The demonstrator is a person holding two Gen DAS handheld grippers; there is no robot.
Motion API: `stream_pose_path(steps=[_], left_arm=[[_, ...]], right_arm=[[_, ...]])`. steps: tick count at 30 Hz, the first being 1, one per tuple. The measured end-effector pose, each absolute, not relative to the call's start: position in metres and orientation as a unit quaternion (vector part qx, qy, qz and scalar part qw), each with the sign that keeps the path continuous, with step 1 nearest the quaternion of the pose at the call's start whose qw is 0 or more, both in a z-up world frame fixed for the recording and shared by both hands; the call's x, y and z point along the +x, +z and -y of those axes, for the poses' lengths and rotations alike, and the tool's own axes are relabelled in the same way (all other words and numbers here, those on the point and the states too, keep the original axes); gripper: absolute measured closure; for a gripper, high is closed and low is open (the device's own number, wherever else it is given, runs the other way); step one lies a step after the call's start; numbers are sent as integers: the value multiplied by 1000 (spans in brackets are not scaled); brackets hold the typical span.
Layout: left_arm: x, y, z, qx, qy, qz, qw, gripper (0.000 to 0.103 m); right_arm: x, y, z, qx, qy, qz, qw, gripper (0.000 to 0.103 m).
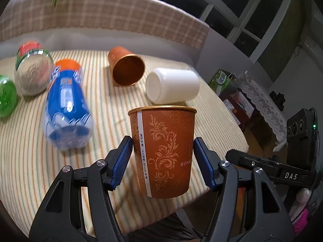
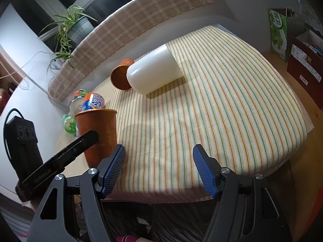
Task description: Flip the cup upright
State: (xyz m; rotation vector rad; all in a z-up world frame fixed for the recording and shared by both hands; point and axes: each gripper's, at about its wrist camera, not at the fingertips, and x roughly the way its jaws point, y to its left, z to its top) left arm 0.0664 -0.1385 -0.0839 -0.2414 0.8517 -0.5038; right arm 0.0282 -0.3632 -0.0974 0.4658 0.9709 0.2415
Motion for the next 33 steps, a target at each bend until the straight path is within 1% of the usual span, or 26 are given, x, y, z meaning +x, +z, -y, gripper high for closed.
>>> stream_pose_path(steps=[4, 8, 12, 24, 33], left_arm=[[64, -84, 152, -79, -237, -372, 894, 39], [65, -91, 160, -49, -230, -356, 905, 39], [62, -98, 164, -39, -233, -358, 903, 39], [37, -94, 158, -13, -246, -351, 903, 39], [27, -99, 153, -24, -262, -370, 891, 39]], right_arm=[[27, -98, 366, 224, 111, -461, 851, 34], [25, -98, 366, 225, 112, -460, 852, 34], [23, -97, 366, 223, 111, -458, 854, 34], [23, -96, 363, 223, 114, -455, 855, 34], [18, -95, 360, 220, 121, -454, 855, 34]])
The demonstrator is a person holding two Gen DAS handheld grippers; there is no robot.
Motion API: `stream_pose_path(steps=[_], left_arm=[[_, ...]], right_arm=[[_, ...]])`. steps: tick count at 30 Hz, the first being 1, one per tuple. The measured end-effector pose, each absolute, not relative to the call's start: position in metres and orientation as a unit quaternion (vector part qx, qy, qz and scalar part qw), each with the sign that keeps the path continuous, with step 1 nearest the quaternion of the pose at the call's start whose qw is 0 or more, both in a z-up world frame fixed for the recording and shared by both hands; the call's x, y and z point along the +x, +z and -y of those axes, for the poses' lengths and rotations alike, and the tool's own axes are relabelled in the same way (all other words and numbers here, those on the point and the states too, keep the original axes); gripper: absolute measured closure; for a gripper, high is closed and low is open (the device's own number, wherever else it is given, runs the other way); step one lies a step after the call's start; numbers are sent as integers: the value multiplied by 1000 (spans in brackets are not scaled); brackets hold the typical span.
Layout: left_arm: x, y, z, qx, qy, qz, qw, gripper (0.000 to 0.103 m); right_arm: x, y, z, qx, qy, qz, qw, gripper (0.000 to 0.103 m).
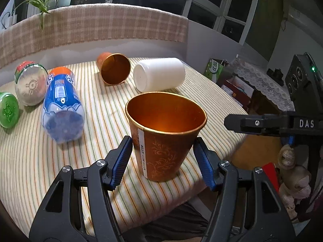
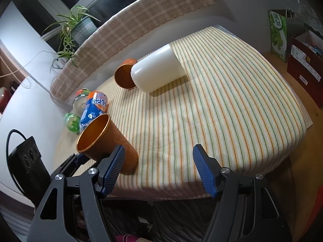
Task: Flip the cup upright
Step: 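Withdraw the right gripper from the upright orange cup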
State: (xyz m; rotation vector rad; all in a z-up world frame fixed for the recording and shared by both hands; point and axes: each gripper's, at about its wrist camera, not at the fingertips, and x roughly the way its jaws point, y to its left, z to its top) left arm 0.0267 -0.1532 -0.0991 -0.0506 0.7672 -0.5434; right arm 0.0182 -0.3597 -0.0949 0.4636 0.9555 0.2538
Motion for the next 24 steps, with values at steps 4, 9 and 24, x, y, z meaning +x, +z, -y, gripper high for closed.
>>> stream_pose_path(steps=[4, 9, 24], left_arm=[[25, -102, 155, -19, -263, -377, 888, 37], [23, -105, 154, -26, -265, -386, 883, 23], [6, -103, 146, -16, -257, -393, 883, 23]], right_arm=[[16, -94, 359, 219, 123, -453, 855, 34], [14, -94, 359, 219, 125, -454, 855, 34], [6, -90, 356, 202, 127, -442, 865, 34]])
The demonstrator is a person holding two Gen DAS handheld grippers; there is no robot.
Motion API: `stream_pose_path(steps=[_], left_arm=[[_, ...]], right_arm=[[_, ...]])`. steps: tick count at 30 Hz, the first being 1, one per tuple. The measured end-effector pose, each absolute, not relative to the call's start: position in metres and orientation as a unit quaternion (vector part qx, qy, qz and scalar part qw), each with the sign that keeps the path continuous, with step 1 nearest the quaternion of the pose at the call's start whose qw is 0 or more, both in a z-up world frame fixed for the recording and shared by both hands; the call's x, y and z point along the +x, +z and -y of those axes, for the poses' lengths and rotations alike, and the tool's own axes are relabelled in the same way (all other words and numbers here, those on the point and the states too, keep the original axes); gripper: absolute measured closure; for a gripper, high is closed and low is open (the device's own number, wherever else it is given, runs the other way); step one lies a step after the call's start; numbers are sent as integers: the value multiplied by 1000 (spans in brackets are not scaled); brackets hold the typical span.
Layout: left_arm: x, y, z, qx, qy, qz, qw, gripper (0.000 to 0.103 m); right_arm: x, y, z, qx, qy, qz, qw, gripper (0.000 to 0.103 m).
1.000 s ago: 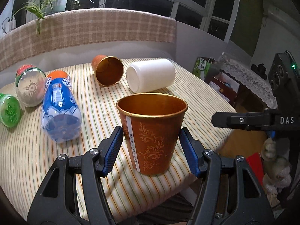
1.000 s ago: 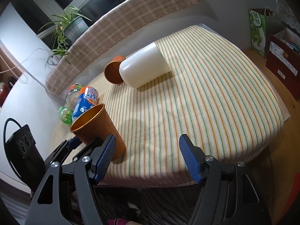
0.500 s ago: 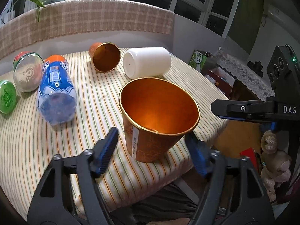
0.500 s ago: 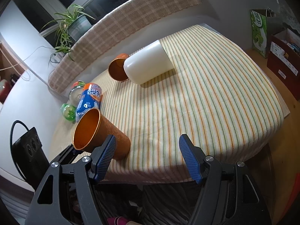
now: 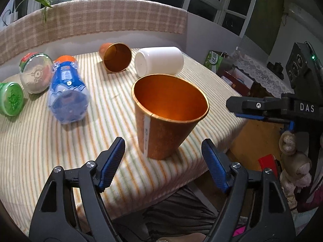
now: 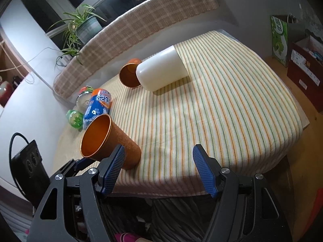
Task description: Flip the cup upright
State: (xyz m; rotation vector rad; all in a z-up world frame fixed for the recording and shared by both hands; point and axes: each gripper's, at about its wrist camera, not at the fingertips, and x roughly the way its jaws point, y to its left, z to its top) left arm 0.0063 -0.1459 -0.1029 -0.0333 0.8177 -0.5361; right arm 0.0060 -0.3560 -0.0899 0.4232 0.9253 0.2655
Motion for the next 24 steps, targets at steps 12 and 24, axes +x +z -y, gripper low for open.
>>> stream_pose_path(steps=[12, 24], left_arm=[[-11, -84, 110, -13, -198, -361, 911, 23], [-19, -43, 78, -38, -98, -269, 958, 4]], right_arm=[[-5, -71, 331, 91, 113, -359, 922, 34], [-16, -58, 315, 62, 89, -290, 951, 22]])
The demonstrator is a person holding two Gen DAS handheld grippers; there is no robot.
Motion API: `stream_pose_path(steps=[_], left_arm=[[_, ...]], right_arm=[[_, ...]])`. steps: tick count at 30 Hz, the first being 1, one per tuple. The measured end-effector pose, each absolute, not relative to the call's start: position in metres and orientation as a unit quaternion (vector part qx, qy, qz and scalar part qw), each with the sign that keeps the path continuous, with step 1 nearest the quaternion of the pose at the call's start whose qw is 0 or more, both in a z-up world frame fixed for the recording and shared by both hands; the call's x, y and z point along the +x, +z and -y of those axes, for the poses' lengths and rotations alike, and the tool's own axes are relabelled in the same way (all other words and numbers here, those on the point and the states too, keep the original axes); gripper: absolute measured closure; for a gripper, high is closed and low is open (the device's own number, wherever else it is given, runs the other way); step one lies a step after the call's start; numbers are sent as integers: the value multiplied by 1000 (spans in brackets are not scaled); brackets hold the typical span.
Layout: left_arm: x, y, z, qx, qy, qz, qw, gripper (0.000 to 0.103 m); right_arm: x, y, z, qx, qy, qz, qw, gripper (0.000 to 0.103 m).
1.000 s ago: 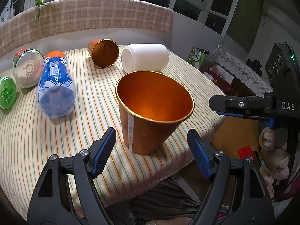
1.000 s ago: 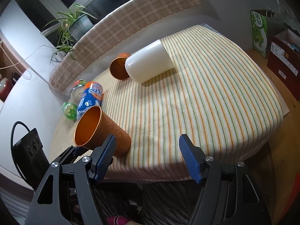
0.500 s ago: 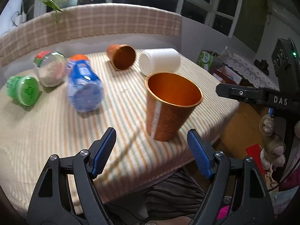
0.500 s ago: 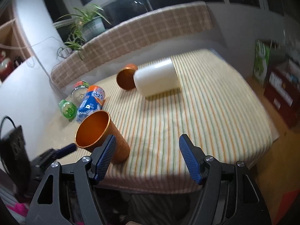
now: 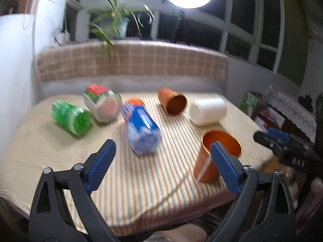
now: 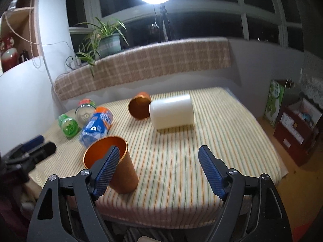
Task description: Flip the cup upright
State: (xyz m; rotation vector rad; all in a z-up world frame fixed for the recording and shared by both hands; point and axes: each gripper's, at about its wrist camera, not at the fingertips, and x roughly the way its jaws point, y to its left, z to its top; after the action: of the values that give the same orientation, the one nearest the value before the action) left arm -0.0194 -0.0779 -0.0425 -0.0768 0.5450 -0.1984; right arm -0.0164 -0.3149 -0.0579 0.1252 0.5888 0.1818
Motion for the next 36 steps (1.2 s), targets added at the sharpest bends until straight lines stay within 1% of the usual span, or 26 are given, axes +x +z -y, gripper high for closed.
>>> stream_pose_path(steps=[1, 7, 36], left_arm=[[-20, -40, 76, -36, -93, -262, 960, 2], [-22, -26, 78, -19, -73, -238, 968, 1], [-27, -17, 80, -17, -67, -230, 971, 0]], right_arm=[[-18, -56, 313, 55, 86, -280, 955, 22], [-24, -51, 305, 21, 69, -254, 964, 15], [-25, -47, 309, 29, 54, -239, 969, 14]])
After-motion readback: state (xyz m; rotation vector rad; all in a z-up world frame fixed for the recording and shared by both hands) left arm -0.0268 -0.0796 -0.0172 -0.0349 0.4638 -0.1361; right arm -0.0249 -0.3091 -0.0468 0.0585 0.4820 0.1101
